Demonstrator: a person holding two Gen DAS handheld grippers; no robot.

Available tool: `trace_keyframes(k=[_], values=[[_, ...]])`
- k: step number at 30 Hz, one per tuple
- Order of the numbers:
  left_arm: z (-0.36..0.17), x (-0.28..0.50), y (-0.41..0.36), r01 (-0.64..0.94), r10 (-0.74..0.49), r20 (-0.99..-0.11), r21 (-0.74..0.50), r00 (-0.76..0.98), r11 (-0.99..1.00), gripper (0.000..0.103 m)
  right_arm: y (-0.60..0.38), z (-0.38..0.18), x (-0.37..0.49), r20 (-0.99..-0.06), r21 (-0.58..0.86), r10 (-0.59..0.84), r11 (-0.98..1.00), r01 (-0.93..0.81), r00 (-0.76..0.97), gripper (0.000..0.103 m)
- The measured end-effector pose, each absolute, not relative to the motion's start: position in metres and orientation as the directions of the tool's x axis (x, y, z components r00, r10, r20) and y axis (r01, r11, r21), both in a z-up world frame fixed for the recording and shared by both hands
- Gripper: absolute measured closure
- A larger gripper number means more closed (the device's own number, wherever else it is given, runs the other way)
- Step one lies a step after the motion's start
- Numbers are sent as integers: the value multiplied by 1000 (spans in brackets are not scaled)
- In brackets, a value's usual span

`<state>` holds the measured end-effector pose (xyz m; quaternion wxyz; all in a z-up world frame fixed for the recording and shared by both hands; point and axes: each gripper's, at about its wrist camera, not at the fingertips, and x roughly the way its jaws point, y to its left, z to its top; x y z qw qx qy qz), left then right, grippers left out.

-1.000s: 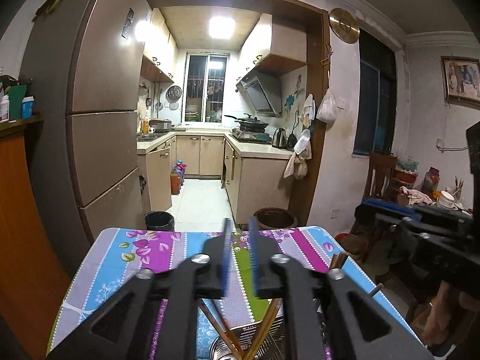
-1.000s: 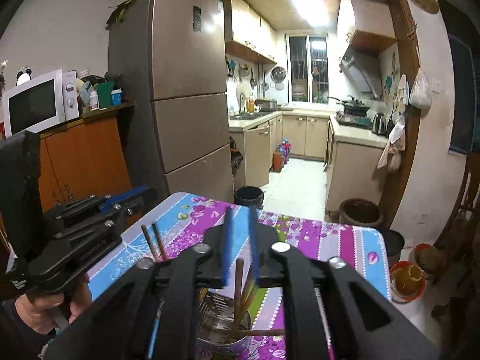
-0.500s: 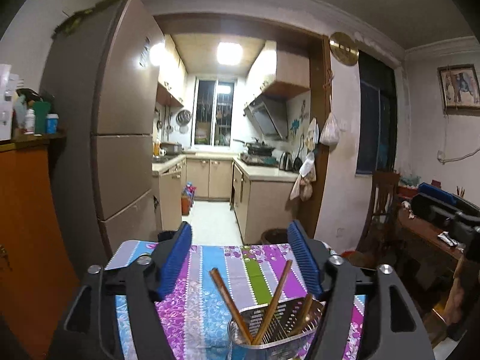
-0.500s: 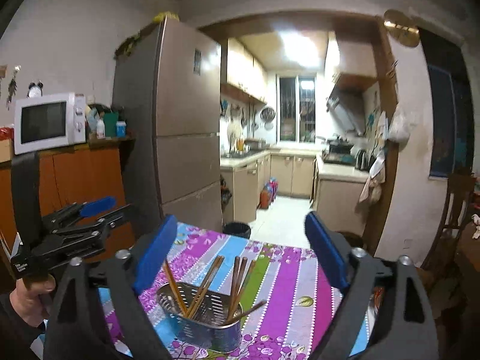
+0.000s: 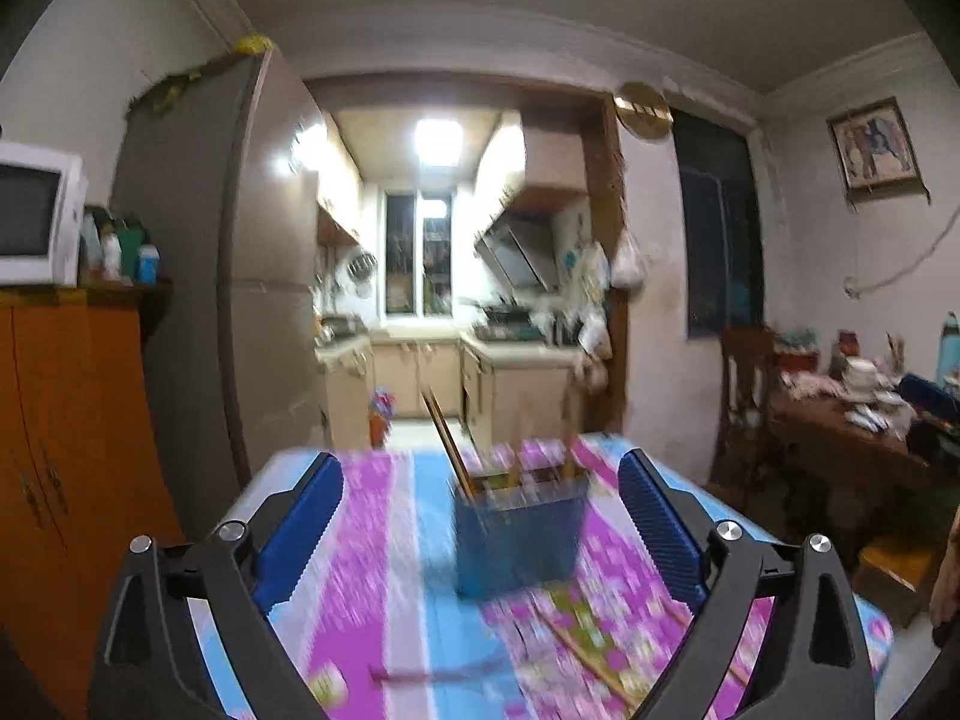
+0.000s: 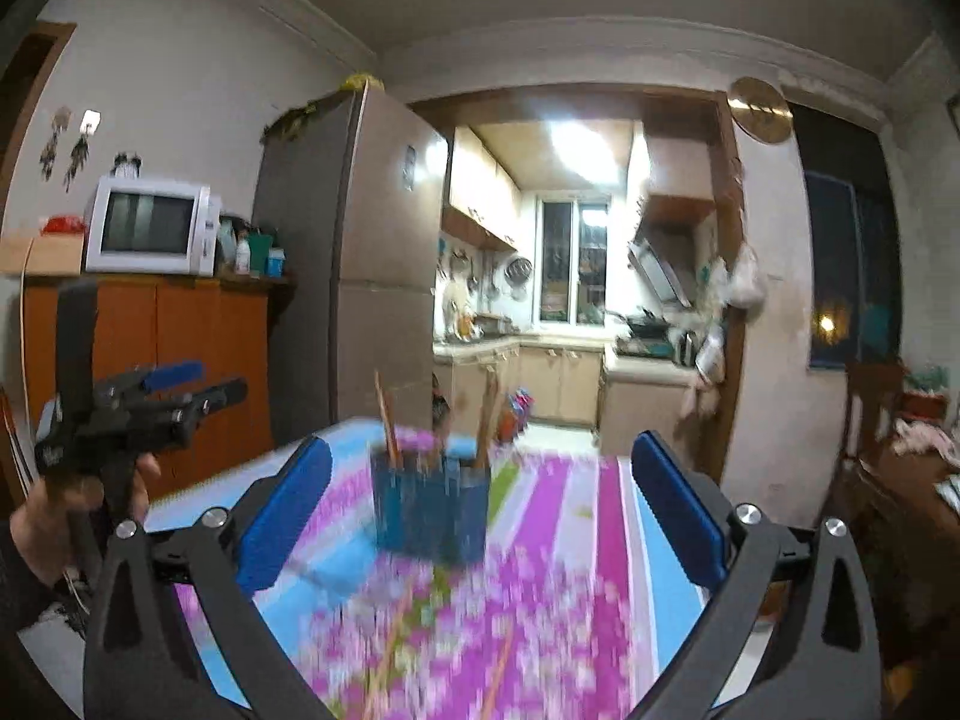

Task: Organize utensils
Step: 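Move both open tools back over the last two chopsticks, then close the right tool on a wooden chopstick while the left tool grasps the last one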

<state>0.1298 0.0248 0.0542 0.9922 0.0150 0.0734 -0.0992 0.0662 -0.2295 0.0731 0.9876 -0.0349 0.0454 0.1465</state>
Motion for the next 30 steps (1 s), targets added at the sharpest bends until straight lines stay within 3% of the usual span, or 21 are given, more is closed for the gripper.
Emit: trace_keyframes(k=[2, 7, 9, 12, 20, 21, 25, 28, 29, 30], values=[[28, 125, 16, 223, -216, -205, 14, 955, 975, 10, -237, 34, 49, -157, -25, 265, 962, -272, 951, 14], [-49, 127, -20, 279, -261, -380, -8, 888, 960, 10, -240, -51, 33, -337, 58, 249, 968, -245, 908, 56], [-73, 125, -33, 299, -273, -424, -7, 863, 954, 10, -236, -77, 31, -394, 86, 260, 965, -246, 882, 62], [-94, 122, -44, 305, -275, -458, -8, 845, 952, 10, -228, -105, 31, -448, 108, 275, 961, -254, 851, 70], [-112, 120, -56, 317, -283, -464, -6, 839, 949, 13, -221, -129, 41, -481, 72, 238, 970, -233, 844, 89], [-114, 119, -59, 326, -289, -472, -4, 833, 945, 20, -224, -131, 40, -480, 64, 230, 972, -228, 847, 91], [-118, 117, -73, 372, -315, -497, 17, 809, 928, 29, -229, -132, 37, -484, 74, 230, 972, -223, 844, 96], [-124, 123, -84, 378, -297, -544, 40, 785, 925, 41, -231, -131, 37, -485, 81, 238, 970, -228, 842, 96], [-129, 127, -87, 375, -284, -576, 43, 767, 926, 52, -230, -131, 37, -486, 80, 238, 970, -228, 841, 96], [-132, 130, -87, 374, -280, -597, 36, 752, 927, 56, -230, -130, 37, -486, 81, 241, 970, -231, 840, 96]])
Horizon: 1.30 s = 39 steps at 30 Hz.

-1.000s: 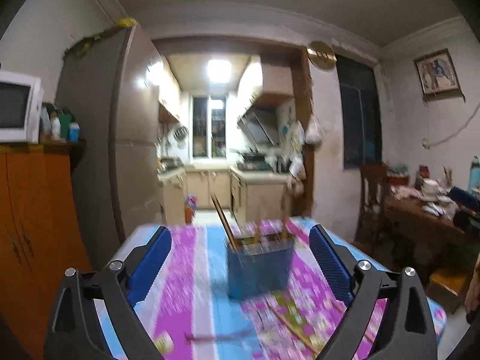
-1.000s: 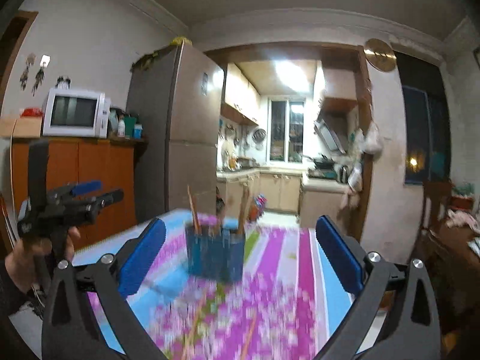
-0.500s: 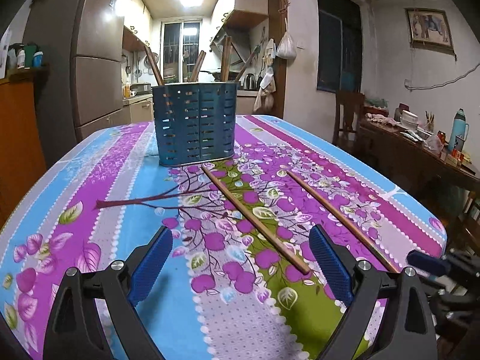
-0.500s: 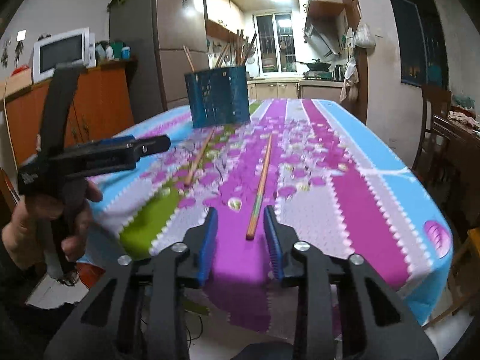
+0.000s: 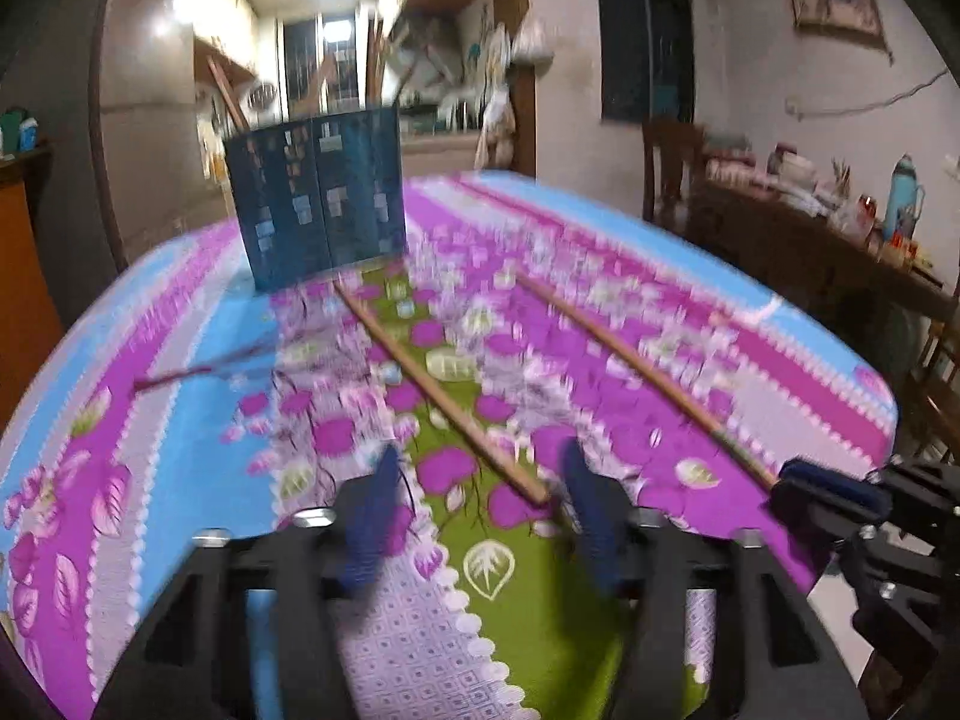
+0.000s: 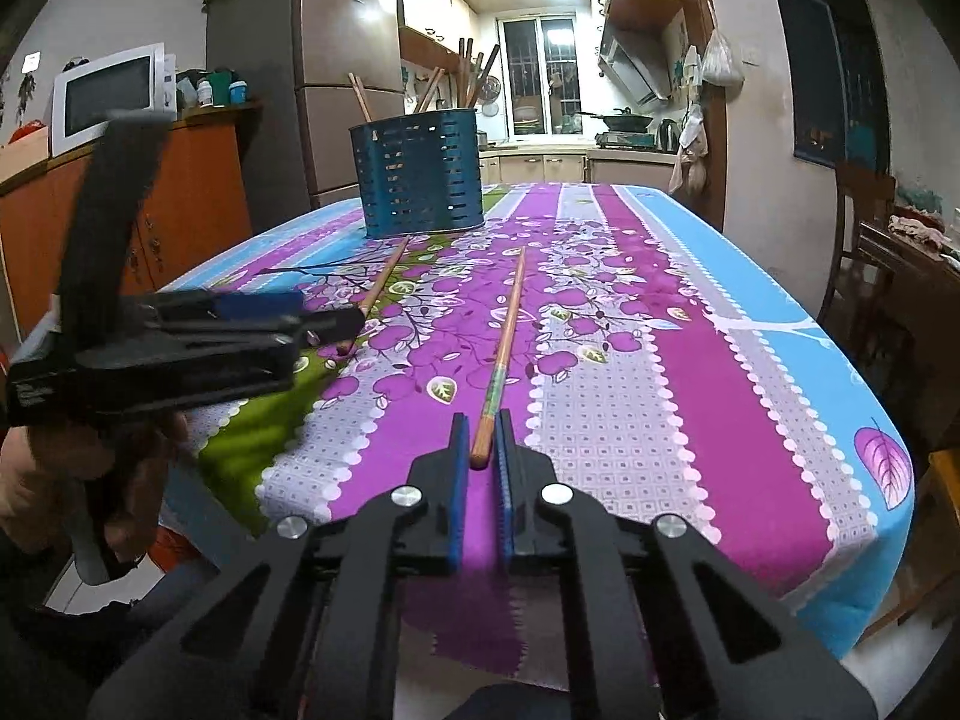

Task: Organize utensils
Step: 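Close the right tool on a wooden chopstick while the left tool grasps the last one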

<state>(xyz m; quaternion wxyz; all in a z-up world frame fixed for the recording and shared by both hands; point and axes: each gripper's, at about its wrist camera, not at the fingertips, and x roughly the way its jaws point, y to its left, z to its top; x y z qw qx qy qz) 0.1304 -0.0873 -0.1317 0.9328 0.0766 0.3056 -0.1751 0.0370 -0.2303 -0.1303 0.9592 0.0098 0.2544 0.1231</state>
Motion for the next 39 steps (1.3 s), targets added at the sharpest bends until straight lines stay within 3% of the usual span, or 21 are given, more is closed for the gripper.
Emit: trace_keyframes(k=[6, 18, 21, 30, 31, 32, 33, 39], values=[[-133, 126, -66, 308, -222, -605, 41, 765, 950, 62, -222, -129, 35, -483, 77, 262, 963, -258, 835, 96], [-139, 110, -58, 342, -289, -522, 6, 803, 940, 62, -217, -136, 29, -441, 49, 231, 971, -233, 867, 96], [-140, 112, -58, 328, -281, -505, 4, 816, 945, 79, -215, -136, 28, -431, 50, 231, 971, -233, 872, 96], [-139, 117, -70, 313, -252, -529, 26, 810, 950, 80, -215, -136, 29, -422, 53, 242, 969, -242, 874, 96], [-138, 118, -71, 306, -244, -533, 29, 810, 952, 81, -215, -136, 28, -421, 52, 241, 969, -242, 874, 96], [-139, 118, -71, 298, -234, -532, 36, 814, 954, 92, -216, -136, 28, -421, 52, 241, 969, -242, 875, 96], [-139, 118, -71, 291, -227, -528, 40, 818, 956, 93, -216, -136, 28, -420, 54, 242, 969, -242, 874, 96], [-143, 112, -68, 284, -222, -499, 50, 838, 958, 95, -213, -137, 25, -412, 32, 233, 970, -241, 881, 95]])
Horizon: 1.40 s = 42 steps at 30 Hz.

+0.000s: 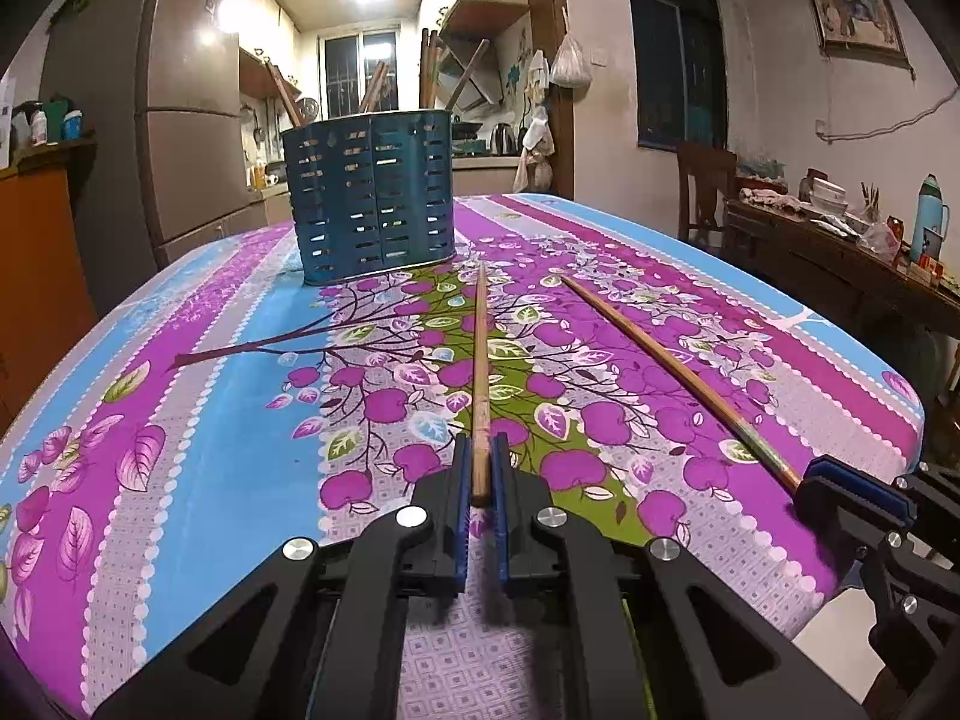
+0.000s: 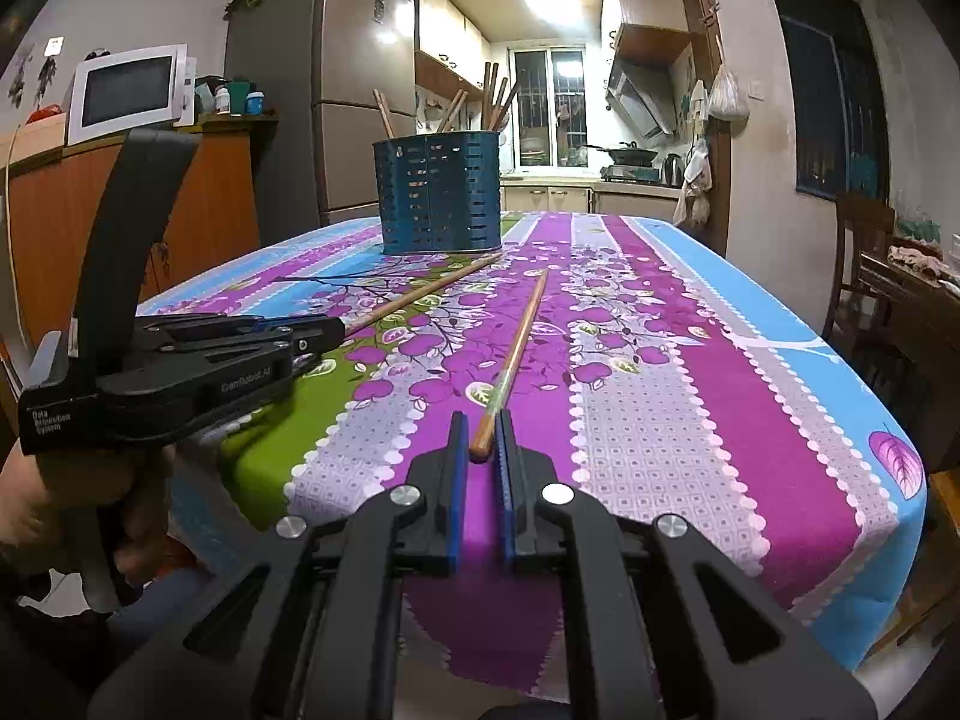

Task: Organize utensils
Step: 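Close the right tool on a wooden chopstick while the left tool grasps the last one, then lift both held chopsticks and carry them over the blue holder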

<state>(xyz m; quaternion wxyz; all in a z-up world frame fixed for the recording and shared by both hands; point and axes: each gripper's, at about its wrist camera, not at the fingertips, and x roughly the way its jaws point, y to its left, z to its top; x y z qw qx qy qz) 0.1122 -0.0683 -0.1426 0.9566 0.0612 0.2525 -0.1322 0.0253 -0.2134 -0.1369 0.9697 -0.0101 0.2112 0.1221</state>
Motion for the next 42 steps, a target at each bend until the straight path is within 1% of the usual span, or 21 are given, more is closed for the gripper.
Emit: trace_keyframes(k=[5, 7, 11, 20, 26, 29, 35, 38, 42], values=[[-145, 105, -67, 287, -225, -468, 63, 855, 956, 95, -213, -138, 25, -405, 35, 232, 970, -239, 884, 95], [-145, 102, -66, 287, -228, -462, 62, 857, 956, 96, -213, -138, 25, -401, 44, 233, 971, -235, 886, 97], [-136, 93, -64, 295, -239, -443, 62, 864, 953, 96, -214, -135, 22, -395, 51, 231, 972, -230, 889, 97], [-82, 61, -48, 300, -262, -329, 70, 907, 951, 96, -212, -89, 2, -306, -24, 220, 971, -239, 926, 97], [-48, 45, -41, 287, -254, -260, 95, 932, 953, 96, -205, -56, 0, -250, -77, 248, 958, -275, 936, 97], [-49, 43, -39, 283, -246, -267, 111, 932, 953, 96, -202, -53, 2, -247, -81, 257, 955, -284, 934, 97], [-74, 48, -33, 255, -199, -314, 146, 928, 956, 96, -199, -65, 2, -282, -78, 259, 953, -292, 924, 97], [-98, 51, -30, 229, -156, -325, 201, 933, 953, 96, -197, -73, 3, -294, -99, 239, 955, -278, 925, 98], [-139, 58, -23, 216, -121, -387, 213, 914, 953, 96, -193, -102, 7, -355, -98, 231, 954, -282, 906, 97]])
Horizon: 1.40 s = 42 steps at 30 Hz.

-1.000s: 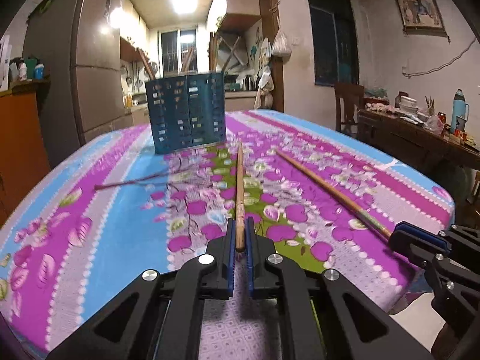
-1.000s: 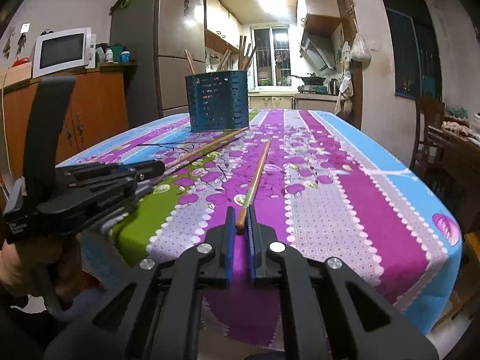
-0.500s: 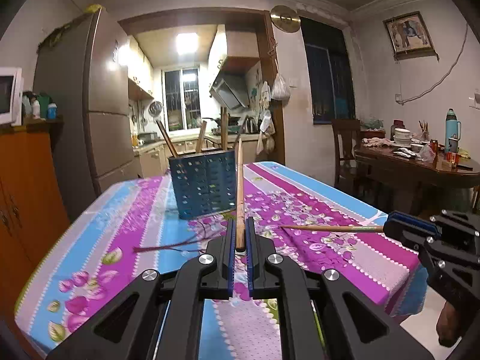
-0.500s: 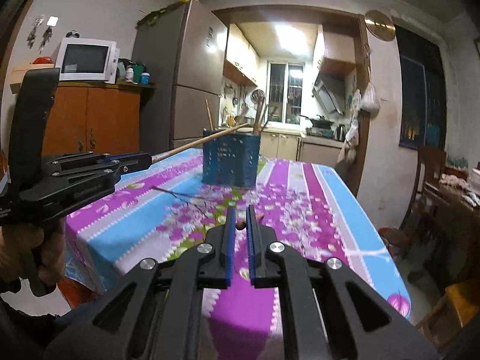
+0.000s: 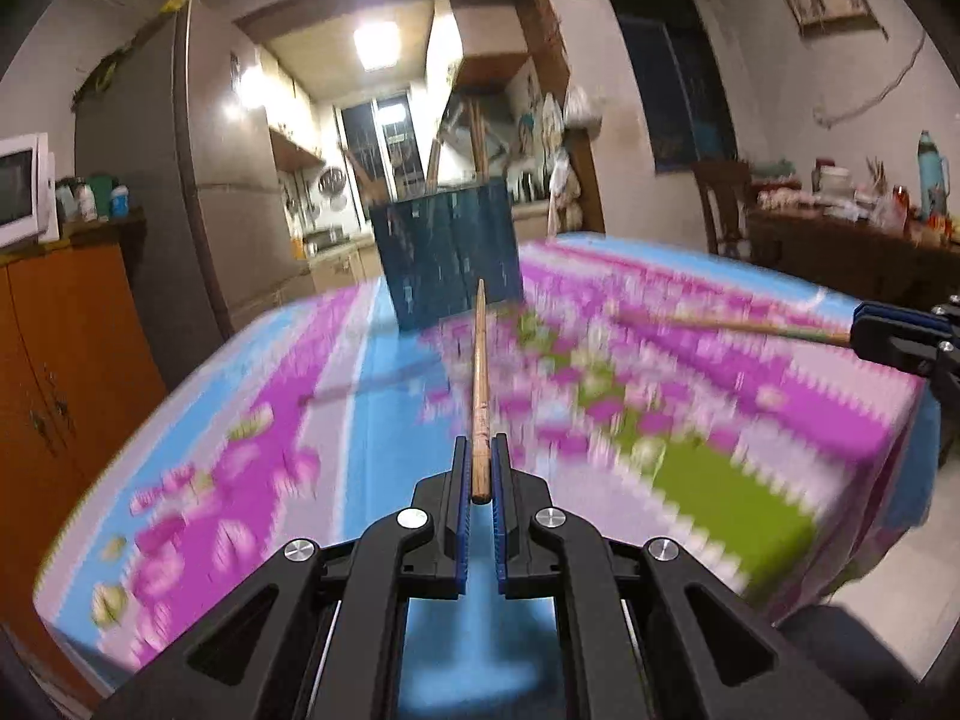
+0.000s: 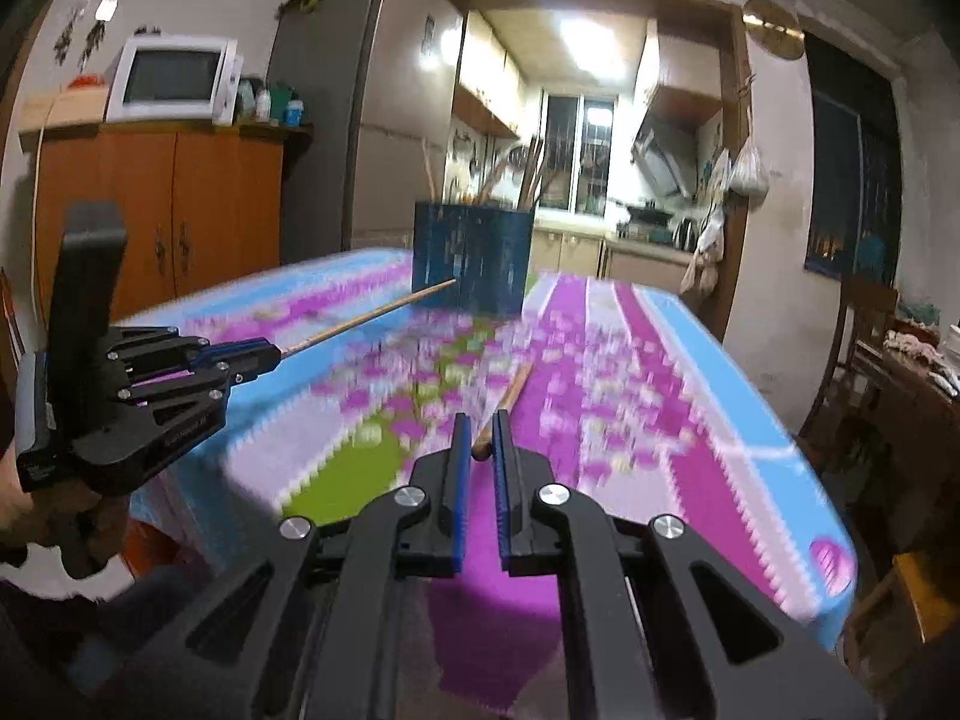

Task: Organize utensils
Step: 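Lift both held chopsticks and carry them over the blue holder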

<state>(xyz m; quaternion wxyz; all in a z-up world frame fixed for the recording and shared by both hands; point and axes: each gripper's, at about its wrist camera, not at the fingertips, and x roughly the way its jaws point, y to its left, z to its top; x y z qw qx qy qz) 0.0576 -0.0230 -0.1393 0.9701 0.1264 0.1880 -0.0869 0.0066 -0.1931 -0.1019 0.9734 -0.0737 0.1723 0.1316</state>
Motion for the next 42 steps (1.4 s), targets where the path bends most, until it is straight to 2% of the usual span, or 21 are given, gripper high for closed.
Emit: trace_keyframes(k=[4, 12, 17, 19, 27, 28, 30, 37, 42], values=[[-154, 56, -17, 218, -128, -396, 190, 909, 957, 95, -188, -125, 8, -402, -85, 231, 954, -287, 886, 97], [-155, 54, -12, 232, -154, -382, 168, 911, 958, 94, -189, -133, 14, -419, -62, 219, 961, -269, 881, 97], [-157, 52, -6, 204, -139, -363, 148, 921, 968, 76, -193, -137, 16, -416, -46, 226, 962, -269, 881, 97], [-156, 52, -4, 204, -143, -360, 136, 922, 969, 75, -193, -137, 16, -417, -43, 227, 962, -268, 880, 97], [-158, 50, -3, 199, -142, -346, 135, 927, 971, 77, -193, -139, 12, -418, -30, 219, 967, -254, 882, 97], [-158, 50, -3, 207, -150, -346, 133, 926, 969, 79, -193, -139, 12, -417, -29, 219, 967, -254, 882, 97], [-159, 47, -9, 227, -164, -347, 150, 924, 962, 95, -193, -139, 13, -417, -34, 219, 966, -256, 882, 97], [-147, 40, -13, 250, -187, -356, 140, 915, 958, 96, -194, -121, 7, -375, -46, 214, 967, -249, 902, 98], [-109, 29, -11, 251, -207, -289, 127, 935, 960, 96, -196, -84, -1, -301, -80, 223, 963, -257, 927, 98]])
